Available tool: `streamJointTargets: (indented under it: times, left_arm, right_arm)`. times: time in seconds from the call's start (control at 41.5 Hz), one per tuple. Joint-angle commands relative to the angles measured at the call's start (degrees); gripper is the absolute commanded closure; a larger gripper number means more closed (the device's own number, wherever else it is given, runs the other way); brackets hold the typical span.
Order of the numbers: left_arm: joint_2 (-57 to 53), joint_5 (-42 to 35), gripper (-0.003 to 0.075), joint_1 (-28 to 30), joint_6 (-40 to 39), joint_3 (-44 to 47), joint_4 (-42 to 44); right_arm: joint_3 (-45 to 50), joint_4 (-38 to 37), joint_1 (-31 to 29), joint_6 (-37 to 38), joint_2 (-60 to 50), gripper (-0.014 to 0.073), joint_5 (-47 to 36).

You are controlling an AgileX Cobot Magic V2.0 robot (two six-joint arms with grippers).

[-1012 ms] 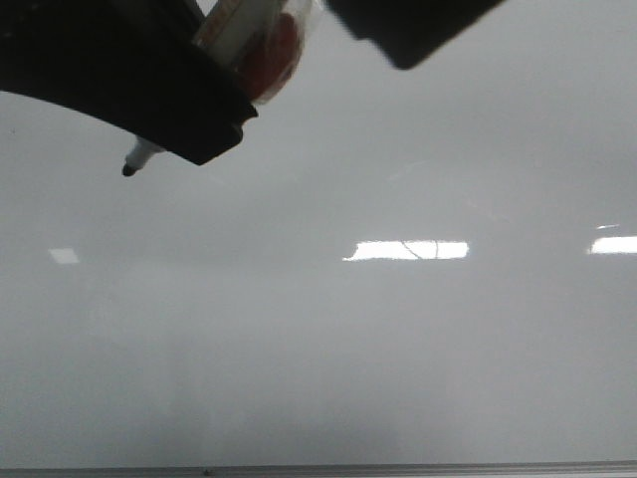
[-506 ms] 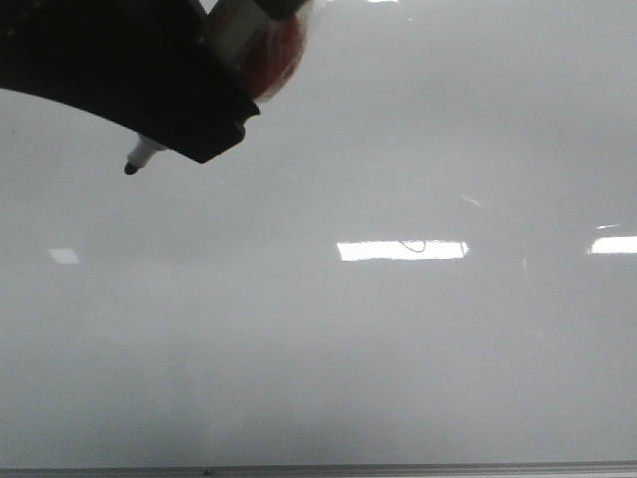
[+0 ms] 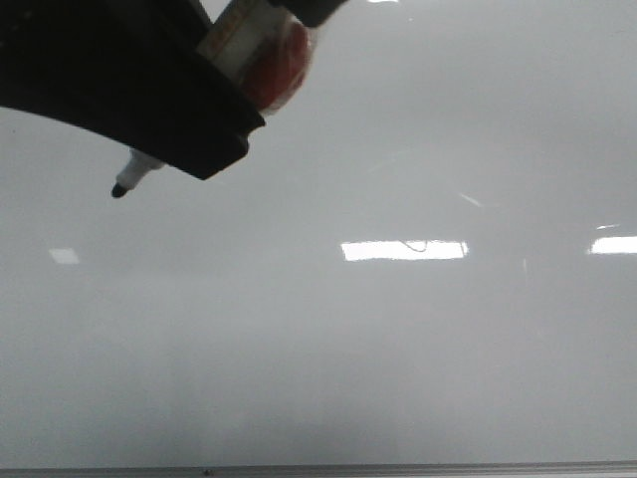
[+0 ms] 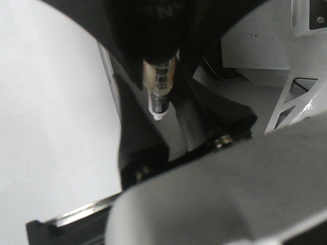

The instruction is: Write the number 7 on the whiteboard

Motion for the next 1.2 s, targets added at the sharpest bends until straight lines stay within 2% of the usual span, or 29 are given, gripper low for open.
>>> streamJointTargets:
  times: [0.0, 0.048, 0.096, 0.12, 0.337, 0.41, 0.458, 0.578, 0.627, 0.795, 1.181]
  left_arm:
    - [-1.7, -7.0, 0.0188, -0.1, -1.5, -1.8, 0.2]
    - [-2.1, -6.5, 0.0085, -0.1, -1.5, -1.7, 0.2]
    - [-2.8, -5.9, 0.0024, -0.1, -1.5, -1.7, 0.2]
    - [-3.3, -5.4, 0.0018, -0.1, -1.7, -1.7, 0.1]
    - [-10.7, 0.5, 0.0157, -0.1, -4.7, 0.1, 0.0]
    - [-14.4, 1.7, 0.0247, -0.1, -5.4, 2.5, -0.1]
    - [-16.8, 2.2, 0.0336, -0.1, -6.3, 4.6, -0.2]
    - [-25.3, 2.4, 0.0648, -0.1, -6.3, 11.2, -4.0]
    - [-28.3, 2.4, 0.0738, -0.1, -6.3, 13.1, -5.6]
    - [-34.3, 2.4, 0.0741, -0.1, -6.3, 16.2, -8.5]
    - [-35.0, 2.4, 0.0741, -0.1, -6.3, 16.3, -8.9]
  right_arm:
    - [-1.8, 2.7, -0.8, -0.7, -1.1, 0.0662, 1.2]
    - [-1.8, 2.7, -1.6, -0.7, -1.1, 0.0662, 1.2]
    - [-1.8, 2.7, -2.7, -0.7, -1.1, 0.0662, 1.2]
    - [-1.8, 2.7, -3.6, -0.7, -1.1, 0.0662, 1.2]
    - [-1.8, 2.7, -9.6, -0.7, -1.1, 0.0662, 0.5]
    - [-1.8, 2.7, -10.6, -0.7, -1.1, 0.0662, -0.6]
    - [-1.8, 2.7, -10.8, -0.7, -1.1, 0.0662, -1.6]
    - [-1.8, 2.7, -10.8, -0.7, -1.1, 0.0662, -3.5]
    - [-1.8, 2.7, -10.8, -0.7, -1.1, 0.0662, -3.6]
    - [-1.8, 2.7, -10.8, -0.7, -1.1, 0.0662, -3.5]
    - [-1.8, 3.9, -10.8, -0.7, -1.1, 0.0662, -5.2]
